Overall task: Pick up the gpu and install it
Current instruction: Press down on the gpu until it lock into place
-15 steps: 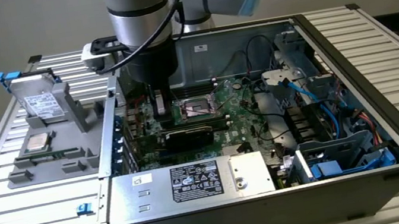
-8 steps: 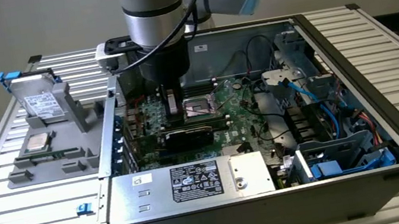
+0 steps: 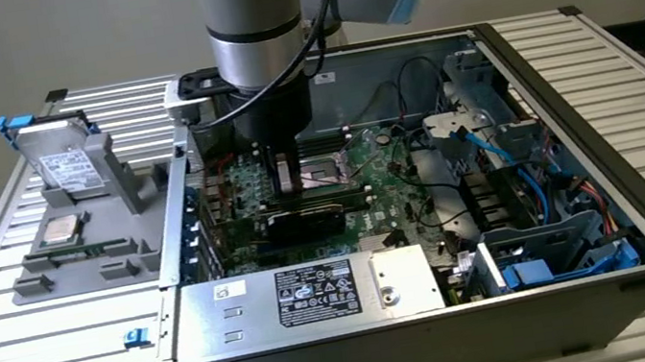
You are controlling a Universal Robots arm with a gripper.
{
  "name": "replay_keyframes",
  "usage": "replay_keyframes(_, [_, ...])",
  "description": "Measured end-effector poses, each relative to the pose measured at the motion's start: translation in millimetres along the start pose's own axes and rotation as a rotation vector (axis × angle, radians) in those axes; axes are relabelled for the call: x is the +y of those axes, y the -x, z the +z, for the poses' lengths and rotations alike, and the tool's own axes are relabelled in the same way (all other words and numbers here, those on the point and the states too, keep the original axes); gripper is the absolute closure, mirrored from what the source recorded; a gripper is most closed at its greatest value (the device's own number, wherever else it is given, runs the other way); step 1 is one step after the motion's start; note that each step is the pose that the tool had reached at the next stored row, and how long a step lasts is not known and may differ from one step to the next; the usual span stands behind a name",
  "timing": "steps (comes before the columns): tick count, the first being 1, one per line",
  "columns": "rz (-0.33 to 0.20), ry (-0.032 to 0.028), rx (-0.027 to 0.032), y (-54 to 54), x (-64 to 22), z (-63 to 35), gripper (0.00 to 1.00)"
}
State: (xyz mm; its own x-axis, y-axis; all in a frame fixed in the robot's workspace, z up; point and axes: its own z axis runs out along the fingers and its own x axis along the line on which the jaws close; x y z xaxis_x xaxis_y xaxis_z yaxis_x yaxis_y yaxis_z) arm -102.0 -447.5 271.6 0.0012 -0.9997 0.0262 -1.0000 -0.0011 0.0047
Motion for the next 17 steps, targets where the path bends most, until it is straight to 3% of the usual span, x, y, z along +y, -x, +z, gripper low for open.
replay_keyframes(9, [0.004,0.0033,-0.0108,0.3,-0.1,7.1,0.88])
replay_keyframes(17, [0.01,0.0107,-0.0102,-0.8,0.1,-26.2,0.88])
